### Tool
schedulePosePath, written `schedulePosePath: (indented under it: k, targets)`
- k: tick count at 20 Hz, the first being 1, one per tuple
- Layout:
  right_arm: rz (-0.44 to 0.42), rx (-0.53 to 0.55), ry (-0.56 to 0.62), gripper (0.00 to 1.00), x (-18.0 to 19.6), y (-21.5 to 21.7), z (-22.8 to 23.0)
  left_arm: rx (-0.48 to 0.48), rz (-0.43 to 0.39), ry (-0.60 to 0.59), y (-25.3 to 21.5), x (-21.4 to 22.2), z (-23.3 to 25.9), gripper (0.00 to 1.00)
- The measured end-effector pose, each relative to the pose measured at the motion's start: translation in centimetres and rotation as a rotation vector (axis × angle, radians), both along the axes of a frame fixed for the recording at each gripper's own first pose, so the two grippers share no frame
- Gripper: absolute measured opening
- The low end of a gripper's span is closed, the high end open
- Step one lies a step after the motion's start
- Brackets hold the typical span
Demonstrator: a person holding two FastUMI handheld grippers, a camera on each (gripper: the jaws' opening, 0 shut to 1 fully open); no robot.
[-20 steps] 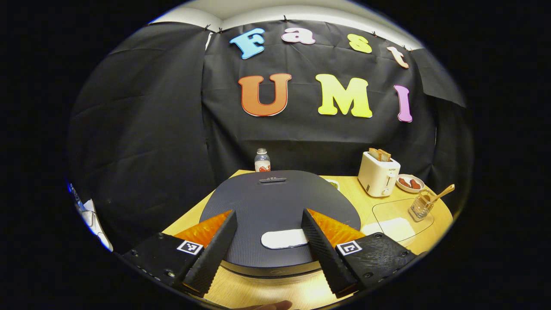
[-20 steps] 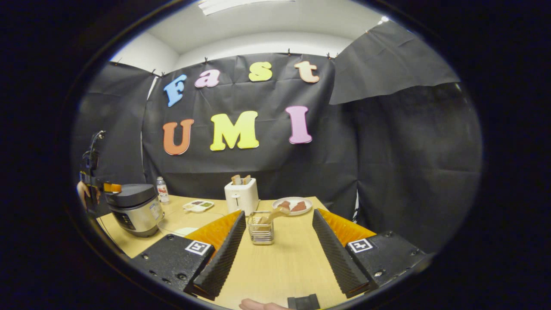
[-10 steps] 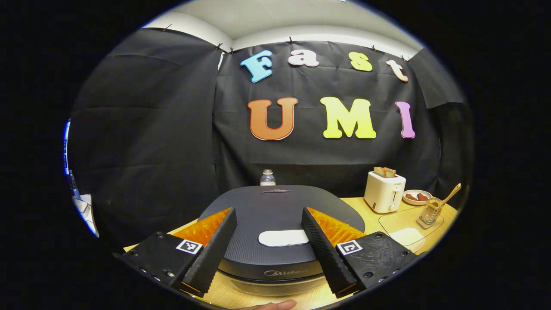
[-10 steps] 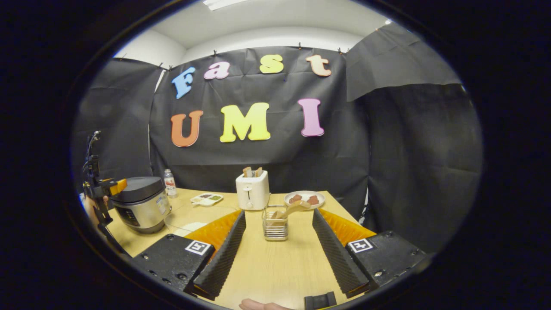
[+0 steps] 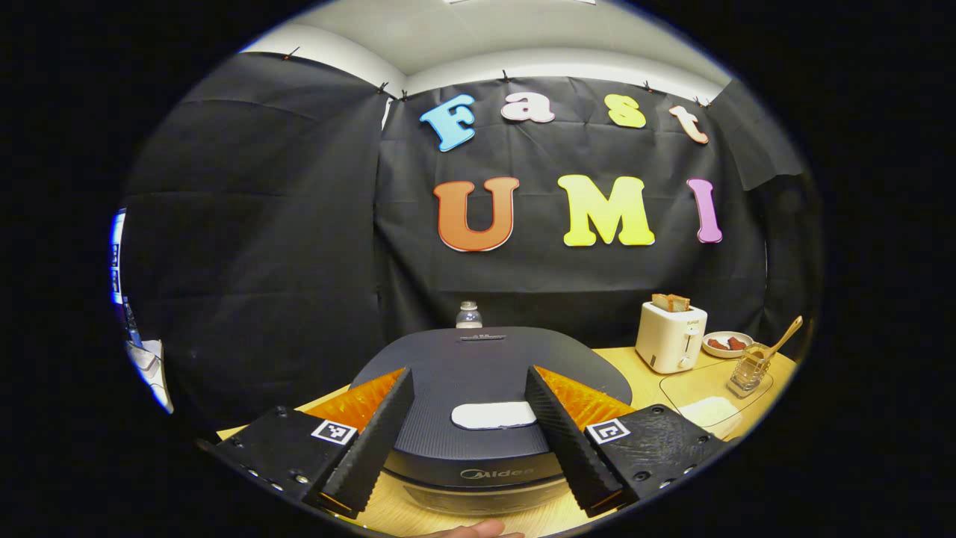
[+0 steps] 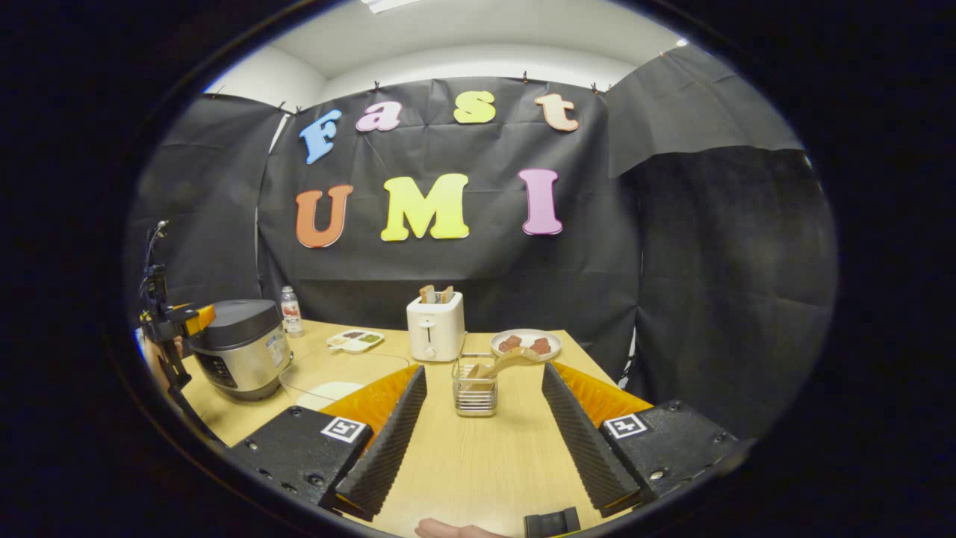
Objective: Close the left gripper, press the button to open the rice cooker; take a wooden spoon from the chopstick holder with the right hand, scoop a spoonful of rice and pour it into the rice cooker, then put the wooden spoon back into the chopstick holder.
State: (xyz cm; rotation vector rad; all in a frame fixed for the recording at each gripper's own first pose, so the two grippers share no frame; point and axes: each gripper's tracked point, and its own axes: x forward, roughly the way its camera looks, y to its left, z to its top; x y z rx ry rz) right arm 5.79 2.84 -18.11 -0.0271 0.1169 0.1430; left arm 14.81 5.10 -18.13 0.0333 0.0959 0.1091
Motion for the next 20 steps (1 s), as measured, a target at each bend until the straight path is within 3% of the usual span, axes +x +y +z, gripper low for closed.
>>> schedulePosePath:
  k: [1, 2, 3, 4, 5, 6, 10, 12, 13, 15, 16, 17, 18, 19, 20]
  targets:
    - [0.003, -0.004, -0.004, 1.00, 0.1, 0.1, 0.2, 0.003, 0.006, 0.011, -0.4, -0.5, 0.5, 0.97]
    - [0.005, -0.006, -0.007, 1.00, 0.1, 0.2, 0.3, 0.005, -0.006, 0.009, -1.2, -1.0, 1.4, 0.89]
    - [0.005, -0.003, -0.006, 1.00, 0.1, 0.3, 0.4, 0.012, -0.024, -0.005, -2.3, -1.7, 2.7, 0.96]
    - [0.012, 0.000, -0.001, 1.00, 0.2, 0.6, 0.4, 0.025, -0.030, -0.023, -3.2, -2.1, 3.9, 0.95]
    - [0.020, 0.002, 0.006, 1.00, 0.1, 0.9, 0.5, 0.036, -0.040, -0.039, -3.8, -2.5, 5.0, 0.86]
    - [0.025, 0.007, 0.006, 1.00, 0.1, 1.0, 0.7, 0.044, -0.053, -0.057, -4.7, -3.1, 6.0, 0.95]
    - [0.032, 0.014, -0.016, 1.00, 0.1, 1.4, 2.2, 0.046, -0.082, -0.121, -7.3, -5.8, 9.8, 1.00]
    - [0.035, 0.020, -0.032, 1.00, 0.1, 1.5, 3.2, 0.034, -0.097, -0.146, -8.6, -6.8, 11.4, 0.96]
    - [0.035, 0.023, -0.038, 0.94, 0.1, 1.5, 3.8, 0.026, -0.105, -0.153, -9.3, -7.3, 12.0, 0.96]
    - [0.036, 0.032, -0.054, 1.00, 0.2, 1.7, 4.9, 0.001, -0.144, -0.151, -11.6, -8.0, 12.7, 0.96]
    - [0.038, 0.036, -0.060, 0.95, 0.1, 1.9, 5.3, 0.002, -0.172, -0.151, -12.9, -8.3, 12.9, 0.96]
    - [0.040, 0.037, -0.065, 0.95, 0.1, 2.1, 5.7, 0.006, -0.187, -0.160, -13.6, -8.4, 13.2, 0.90]
    - [0.043, 0.035, -0.069, 1.00, 0.0, 2.3, 5.9, -0.001, -0.186, -0.169, -13.8, -8.4, 13.5, 0.95]
    - [0.046, 0.032, -0.072, 0.94, -0.1, 2.5, 6.2, -0.028, -0.187, -0.165, -14.3, -8.4, 13.4, 0.90]
    - [0.051, 0.029, -0.076, 1.00, -0.3, 2.7, 6.4, -0.059, -0.220, -0.153, -15.5, -8.4, 12.9, 0.96]
